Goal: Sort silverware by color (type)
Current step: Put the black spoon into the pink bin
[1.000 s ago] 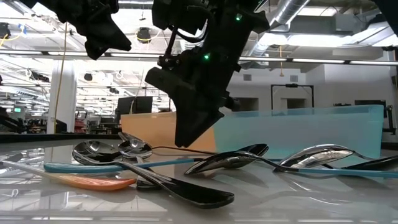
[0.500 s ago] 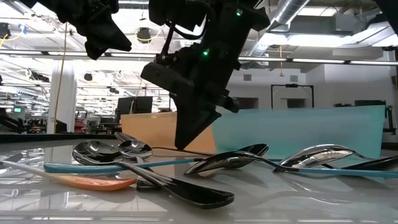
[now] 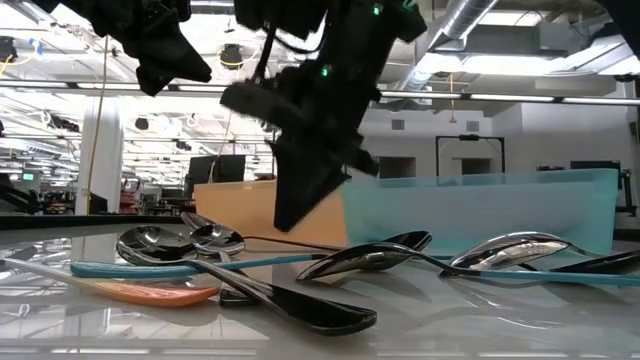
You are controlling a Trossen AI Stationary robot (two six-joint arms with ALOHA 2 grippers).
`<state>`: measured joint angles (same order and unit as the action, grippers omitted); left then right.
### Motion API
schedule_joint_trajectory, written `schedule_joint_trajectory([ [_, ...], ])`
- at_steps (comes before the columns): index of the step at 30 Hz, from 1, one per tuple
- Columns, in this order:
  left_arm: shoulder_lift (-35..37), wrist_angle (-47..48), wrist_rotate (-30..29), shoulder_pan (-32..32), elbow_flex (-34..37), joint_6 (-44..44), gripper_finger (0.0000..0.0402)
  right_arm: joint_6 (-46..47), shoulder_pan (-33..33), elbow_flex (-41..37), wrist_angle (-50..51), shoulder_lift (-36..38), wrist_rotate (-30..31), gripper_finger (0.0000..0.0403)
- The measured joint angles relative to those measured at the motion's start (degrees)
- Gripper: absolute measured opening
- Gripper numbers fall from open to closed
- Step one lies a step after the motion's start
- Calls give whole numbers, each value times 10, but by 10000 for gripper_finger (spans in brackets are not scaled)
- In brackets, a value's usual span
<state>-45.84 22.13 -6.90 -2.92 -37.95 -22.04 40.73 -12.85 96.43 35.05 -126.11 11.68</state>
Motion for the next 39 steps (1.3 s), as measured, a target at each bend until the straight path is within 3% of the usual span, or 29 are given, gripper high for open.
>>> schedule_joint_trajectory([
  [5, 0, 0, 0, 0, 0, 0, 41, -18, -3, 26, 20, 13, 4, 5],
  [9, 0, -1, 0, 0, 0, 0, 41, -46, -2, 53, 17, 13, 14, 16],
  [21, 0, 0, 0, 0, 0, -8, 41, -35, 4, 56, -8, -42, 16, 168],
  [26, 0, 4, 0, 0, 0, -10, 41, -18, -1, 58, 6, -64, 21, 190],
  [32, 0, 4, 0, 0, 0, -10, 41, 3, 3, 59, 22, -69, 11, 152],
  [39, 0, 5, -14, 0, 0, -11, 41, 27, 3, 59, 37, -70, 6, 25],
])
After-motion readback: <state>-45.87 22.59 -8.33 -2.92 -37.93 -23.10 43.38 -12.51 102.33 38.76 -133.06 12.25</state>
